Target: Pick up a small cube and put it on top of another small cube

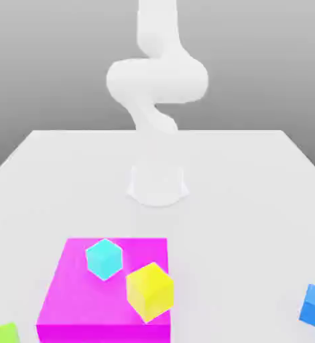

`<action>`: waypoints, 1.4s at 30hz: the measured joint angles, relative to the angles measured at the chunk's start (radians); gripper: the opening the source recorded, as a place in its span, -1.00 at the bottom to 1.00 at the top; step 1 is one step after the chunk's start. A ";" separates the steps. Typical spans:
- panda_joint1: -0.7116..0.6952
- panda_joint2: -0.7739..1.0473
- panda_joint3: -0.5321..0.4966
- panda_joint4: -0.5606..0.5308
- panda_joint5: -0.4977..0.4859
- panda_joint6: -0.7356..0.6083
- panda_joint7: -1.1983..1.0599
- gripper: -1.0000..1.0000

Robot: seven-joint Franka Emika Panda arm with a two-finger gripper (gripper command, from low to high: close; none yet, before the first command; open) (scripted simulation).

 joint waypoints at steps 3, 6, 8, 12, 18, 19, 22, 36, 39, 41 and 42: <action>-0.039 0.111 0.085 0.002 -0.030 0.026 0.123 0.00; -0.070 0.218 0.164 0.003 -0.068 0.052 0.247 0.00; -0.089 0.289 0.217 0.004 -0.097 0.069 0.332 0.00; -0.112 0.434 0.307 0.007 -0.171 0.102 0.514 0.00; -0.090 0.659 0.393 0.012 -0.299 0.146 0.797 0.00; -0.076 0.696 0.398 0.012 -0.318 0.153 0.842 0.00; -0.033 0.804 0.401 0.014 -0.363 0.178 0.971 0.00; 0.195 1.254 0.310 0.048 -0.465 0.400 1.369 -1.00; 0.195 1.254 0.310 0.048 -0.465 0.401 1.369 -1.00; 0.195 1.254 0.310 0.048 -0.465 0.403 1.369 -1.00; 0.204 1.268 0.299 0.052 -0.475 0.413 1.377 -1.00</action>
